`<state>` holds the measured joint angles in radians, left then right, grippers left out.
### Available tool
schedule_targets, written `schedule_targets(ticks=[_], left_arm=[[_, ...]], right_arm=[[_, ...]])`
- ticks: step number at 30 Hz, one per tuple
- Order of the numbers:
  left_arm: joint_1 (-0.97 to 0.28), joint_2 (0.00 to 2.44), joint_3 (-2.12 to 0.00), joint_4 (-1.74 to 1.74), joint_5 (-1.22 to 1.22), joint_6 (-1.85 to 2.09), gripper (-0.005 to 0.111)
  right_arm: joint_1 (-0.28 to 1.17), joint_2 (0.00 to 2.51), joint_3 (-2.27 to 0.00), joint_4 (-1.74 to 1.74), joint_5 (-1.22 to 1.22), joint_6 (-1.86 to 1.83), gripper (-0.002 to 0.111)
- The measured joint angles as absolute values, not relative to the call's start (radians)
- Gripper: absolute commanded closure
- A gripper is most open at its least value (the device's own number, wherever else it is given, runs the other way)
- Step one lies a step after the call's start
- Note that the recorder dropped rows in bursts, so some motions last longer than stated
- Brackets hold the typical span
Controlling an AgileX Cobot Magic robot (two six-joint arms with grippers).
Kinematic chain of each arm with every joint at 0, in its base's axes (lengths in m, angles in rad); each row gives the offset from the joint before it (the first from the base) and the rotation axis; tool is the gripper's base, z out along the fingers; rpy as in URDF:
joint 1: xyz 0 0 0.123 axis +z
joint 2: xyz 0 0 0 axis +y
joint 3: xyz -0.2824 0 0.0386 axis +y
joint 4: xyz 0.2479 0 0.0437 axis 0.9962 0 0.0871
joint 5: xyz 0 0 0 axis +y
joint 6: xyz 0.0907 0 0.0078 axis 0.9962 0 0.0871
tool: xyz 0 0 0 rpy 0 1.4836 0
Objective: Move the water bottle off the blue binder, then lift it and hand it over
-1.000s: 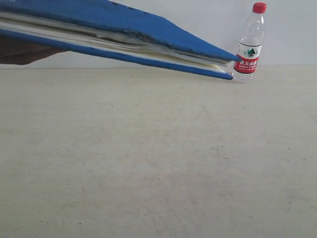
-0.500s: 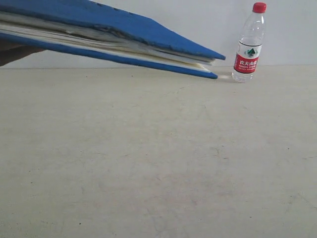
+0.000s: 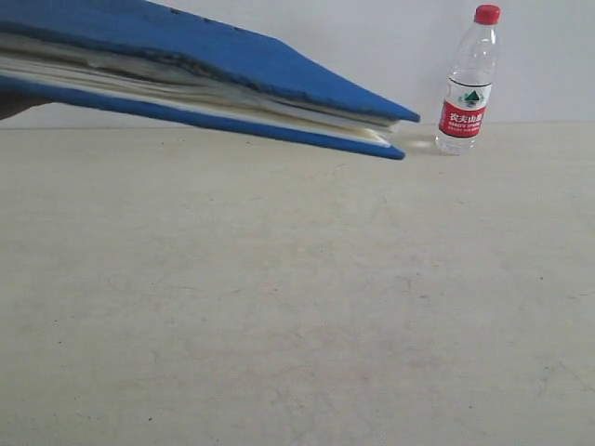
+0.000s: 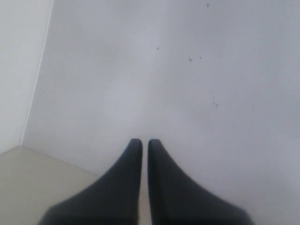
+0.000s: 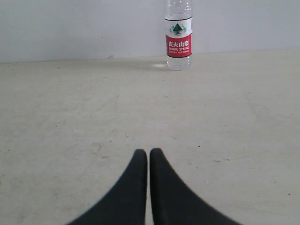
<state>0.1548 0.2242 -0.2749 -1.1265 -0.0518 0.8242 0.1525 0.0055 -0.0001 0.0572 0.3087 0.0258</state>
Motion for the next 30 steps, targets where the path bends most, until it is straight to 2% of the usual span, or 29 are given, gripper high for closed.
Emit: schedule_targets(ticks=[4,5,7,10,12,30], left_arm=[[0.155,0.167,-0.227,-0.214,-0.068,-0.214,0.102],[0.155,0.135,-0.179,-0.035,-0.043,-0.37,0.102],[0.155,0.051,-0.061,0.081,0.045,-0.477,0.102],[0.137,0.007,-0.003,0.116,0.29,-0.403,0.102],[0.11,0.003,0.001,0.119,0.37,-0.344,0.102],[0.08,0.003,0.001,0.105,0.392,-0.295,0.102]], right_arm=[[0.152,0.006,0.0,0.057,0.309,0.026,0.109],[0.152,0.006,0.0,0.057,0.309,0.026,0.109],[0.152,0.006,0.0,0.057,0.309,0.026,0.109],[0.152,0.006,0.0,0.057,0.309,0.026,0.109],[0.152,0.006,0.0,0.057,0.312,0.026,0.109],[0.152,0.006,0.0,0.057,0.323,0.027,0.109]])
